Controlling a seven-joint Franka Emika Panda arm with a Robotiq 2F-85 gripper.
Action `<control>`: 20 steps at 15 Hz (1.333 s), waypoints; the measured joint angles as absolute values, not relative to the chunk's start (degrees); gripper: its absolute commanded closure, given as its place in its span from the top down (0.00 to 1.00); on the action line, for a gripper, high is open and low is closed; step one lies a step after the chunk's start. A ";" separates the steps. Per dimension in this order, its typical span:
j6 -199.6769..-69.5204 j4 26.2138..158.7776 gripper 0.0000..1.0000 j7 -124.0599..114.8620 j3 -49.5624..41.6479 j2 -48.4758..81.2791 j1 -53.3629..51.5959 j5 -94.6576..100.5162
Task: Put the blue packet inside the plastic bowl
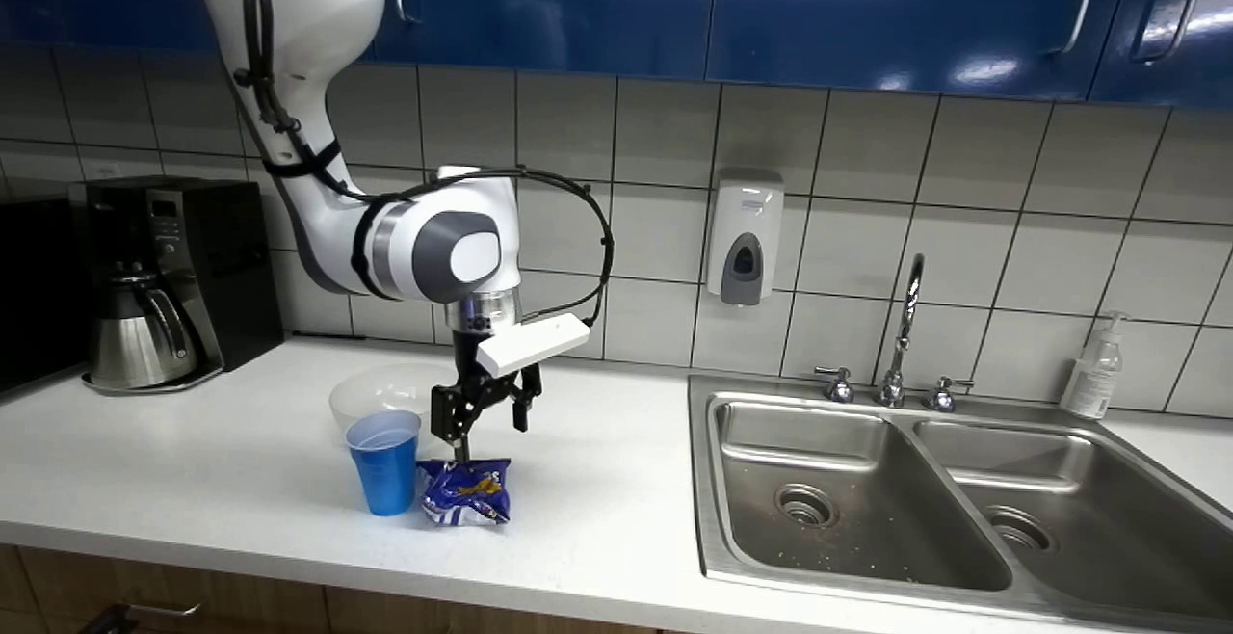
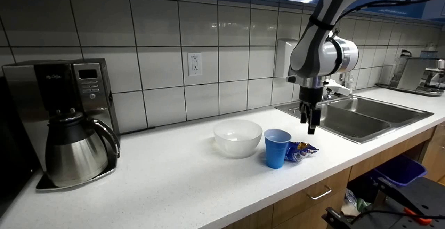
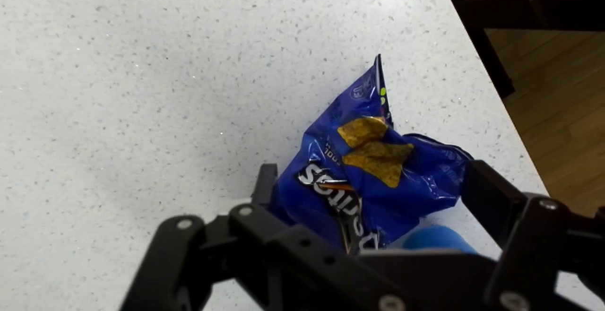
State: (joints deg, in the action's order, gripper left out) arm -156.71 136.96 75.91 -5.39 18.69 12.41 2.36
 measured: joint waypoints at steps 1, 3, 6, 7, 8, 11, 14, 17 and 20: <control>-157.18 137.18 1.00 75.91 -5.26 18.95 12.41 2.71; -158.14 137.42 1.00 75.91 -5.17 19.73 12.41 3.85; -158.22 137.43 1.00 75.80 -5.14 20.19 12.41 3.96; -158.22 137.43 1.00 75.80 -5.14 20.19 12.41 3.96; -158.22 137.43 1.00 75.80 -5.14 20.19 12.41 3.96; -158.22 137.43 1.00 75.80 -5.14 20.19 12.41 3.96; -158.21 137.43 1.00 75.69 -5.10 20.35 12.41 3.96; -158.21 137.43 1.00 75.69 -4.72 20.70 12.40 3.96; -158.37 137.31 1.00 75.29 -4.26 21.80 12.10 4.10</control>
